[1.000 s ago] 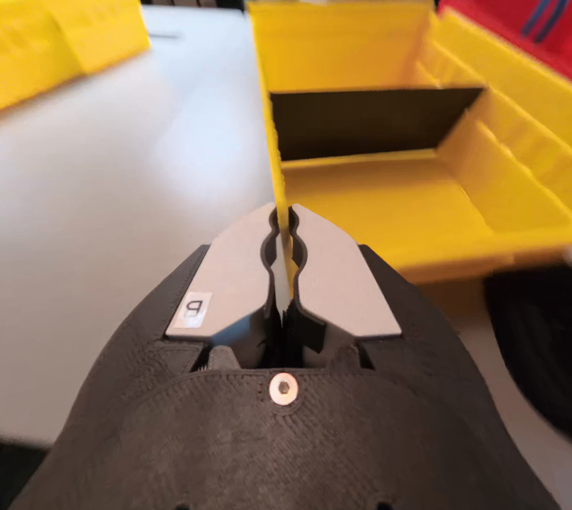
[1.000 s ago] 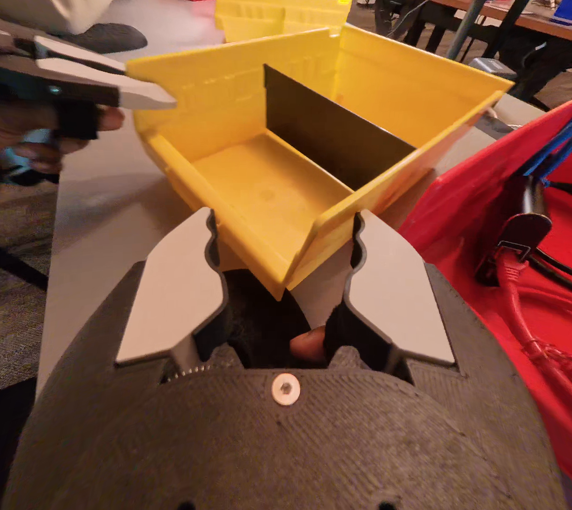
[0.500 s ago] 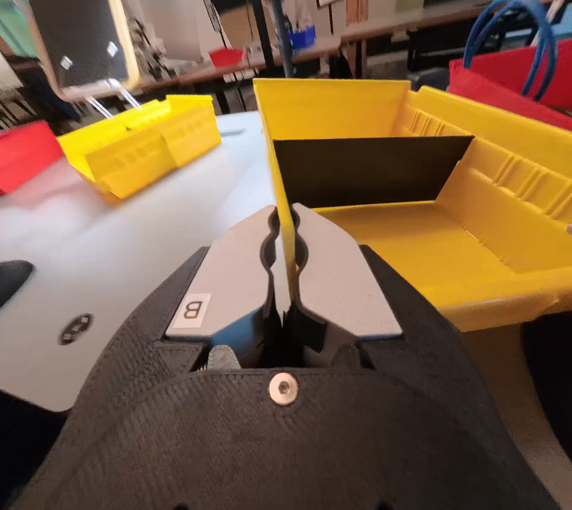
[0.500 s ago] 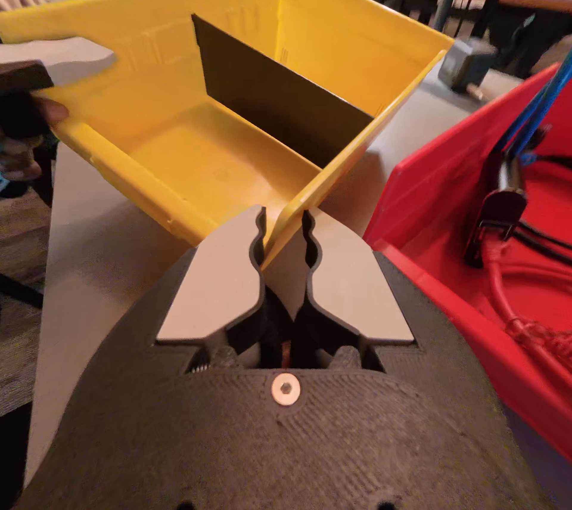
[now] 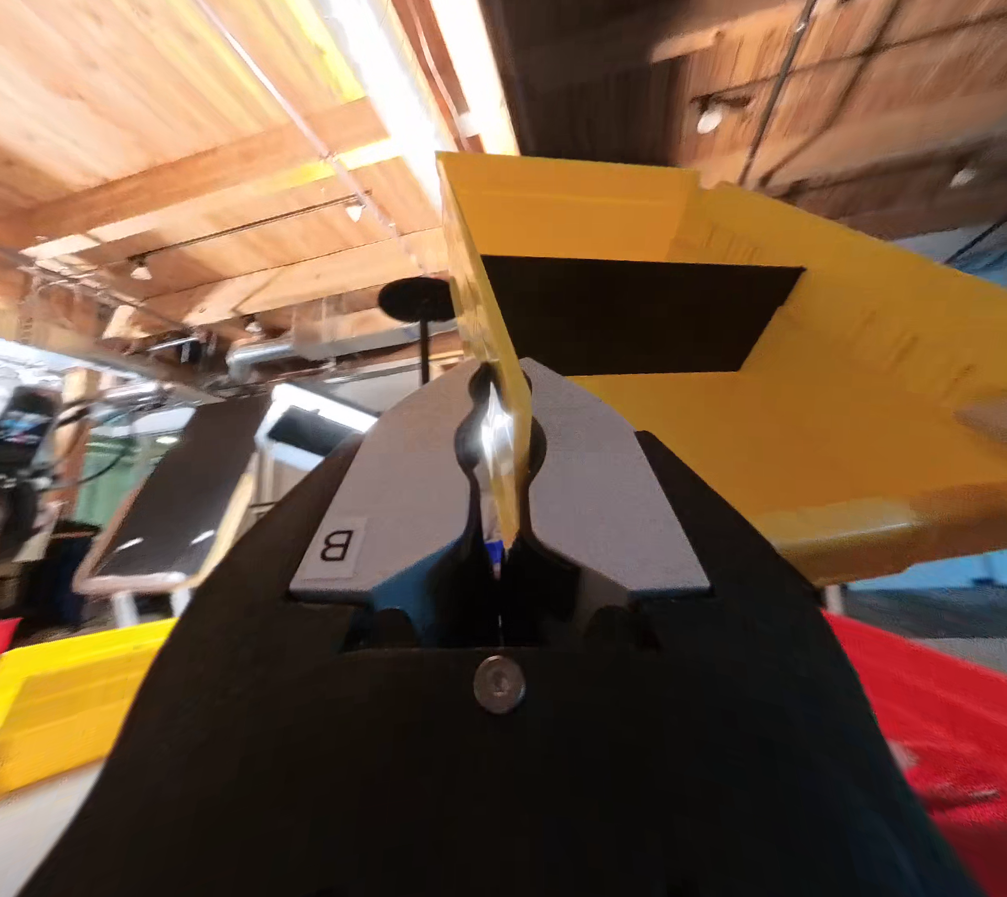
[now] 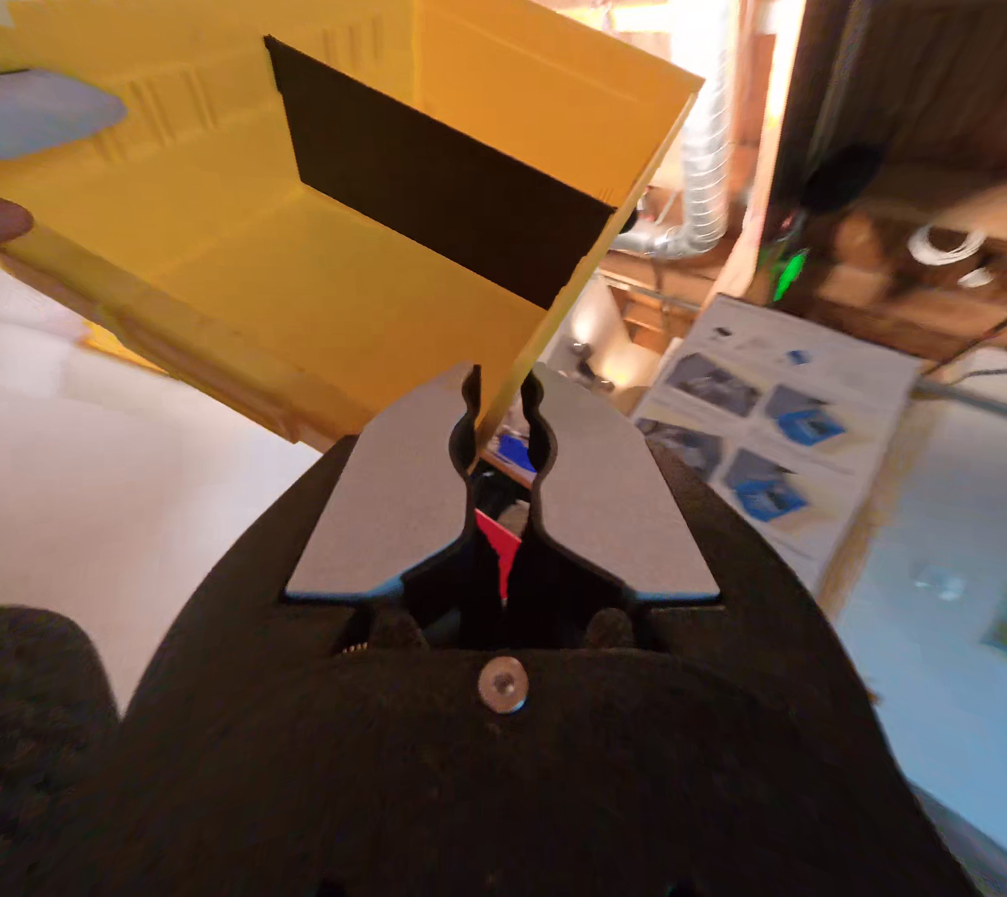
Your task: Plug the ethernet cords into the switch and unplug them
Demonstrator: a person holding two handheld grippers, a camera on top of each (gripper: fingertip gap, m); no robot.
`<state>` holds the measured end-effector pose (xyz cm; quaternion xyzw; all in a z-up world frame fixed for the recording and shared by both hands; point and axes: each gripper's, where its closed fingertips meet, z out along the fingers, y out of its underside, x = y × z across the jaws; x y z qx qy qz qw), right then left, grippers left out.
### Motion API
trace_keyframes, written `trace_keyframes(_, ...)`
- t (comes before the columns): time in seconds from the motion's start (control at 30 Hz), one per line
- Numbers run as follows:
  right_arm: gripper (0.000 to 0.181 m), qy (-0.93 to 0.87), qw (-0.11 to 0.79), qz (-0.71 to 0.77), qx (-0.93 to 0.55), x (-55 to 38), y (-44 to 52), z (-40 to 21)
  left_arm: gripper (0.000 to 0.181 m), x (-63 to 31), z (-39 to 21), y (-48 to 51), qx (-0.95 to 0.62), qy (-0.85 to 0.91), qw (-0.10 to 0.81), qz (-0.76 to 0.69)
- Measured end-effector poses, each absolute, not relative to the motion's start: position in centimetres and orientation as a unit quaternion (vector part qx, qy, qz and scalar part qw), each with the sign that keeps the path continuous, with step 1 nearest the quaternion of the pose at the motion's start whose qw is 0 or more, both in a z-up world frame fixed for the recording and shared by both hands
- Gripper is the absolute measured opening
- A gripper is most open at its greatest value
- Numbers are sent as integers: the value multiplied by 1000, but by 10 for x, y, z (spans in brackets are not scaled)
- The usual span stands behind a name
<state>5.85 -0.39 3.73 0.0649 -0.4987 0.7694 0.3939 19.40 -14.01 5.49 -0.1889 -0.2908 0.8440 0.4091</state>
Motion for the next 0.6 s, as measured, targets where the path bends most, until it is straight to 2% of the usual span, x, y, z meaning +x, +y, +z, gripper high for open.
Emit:
trace_keyframes(0.27, 16, -520, 495, 696, -28, -7, 141, 29, 11, 81, 68, -21, -324, -253, 524, 746)
trace_keyframes(0.43, 17, -542, 530, 645, -96, -54, 211, 12, 12, 4, 67, 42, -408, -248, 551, 685)
trace_keyframes(0.6, 18, -590, 527, 594, -143, -102, 258, -24, 12, -65, 36, 87, -463, -273, 551, 638)
